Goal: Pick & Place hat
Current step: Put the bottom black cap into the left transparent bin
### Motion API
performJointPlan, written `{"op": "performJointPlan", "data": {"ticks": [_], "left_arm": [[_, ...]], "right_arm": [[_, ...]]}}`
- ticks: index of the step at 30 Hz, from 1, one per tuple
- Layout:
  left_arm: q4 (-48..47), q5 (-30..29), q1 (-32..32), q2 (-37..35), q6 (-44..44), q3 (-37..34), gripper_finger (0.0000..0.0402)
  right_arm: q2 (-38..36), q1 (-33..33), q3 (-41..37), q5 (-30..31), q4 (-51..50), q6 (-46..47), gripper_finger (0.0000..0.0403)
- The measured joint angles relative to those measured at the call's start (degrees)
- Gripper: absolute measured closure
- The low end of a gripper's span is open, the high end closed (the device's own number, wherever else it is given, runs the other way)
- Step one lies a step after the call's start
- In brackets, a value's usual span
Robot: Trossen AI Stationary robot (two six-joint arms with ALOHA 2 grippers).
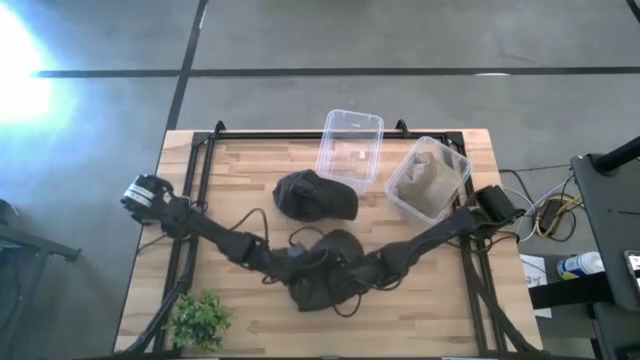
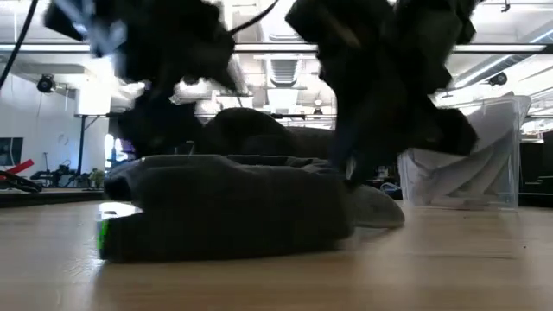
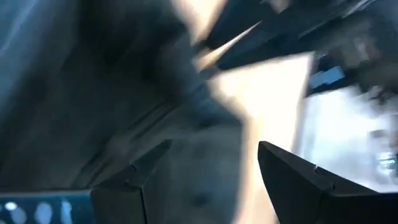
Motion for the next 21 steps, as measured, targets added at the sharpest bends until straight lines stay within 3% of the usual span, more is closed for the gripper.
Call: {"op": "performJointPlan", "data": {"ticks": [7, 11, 17, 21], "left_arm": [[-17.1, -5.2, -3.6, -0.2, -3.1, 0.2, 0.0177], [-27.2, -5.5, -4.4, -0.2, -3.2, 0.2, 0.0177], [-42.2, -5.8, -6.0, -2.4, -10.2, 1.8, 0.0177], [-44.4, -15.4, -7.4, -4.4, -15.8, 5.6, 0.0177]], "right_arm": [[-5.3, 0.5, 0.0, 0.8, 2.6, -5.6, 0.0318], [-8.9, 0.9, 0.0, 4.2, -2.3, -1.5, 0.0317], [-10.5, 0.7, -1.1, 4.5, -4.3, 3.6, 0.0297], [-9.2, 0.7, -4.2, 4.6, 0.9, 8.5, 0.028]]}}
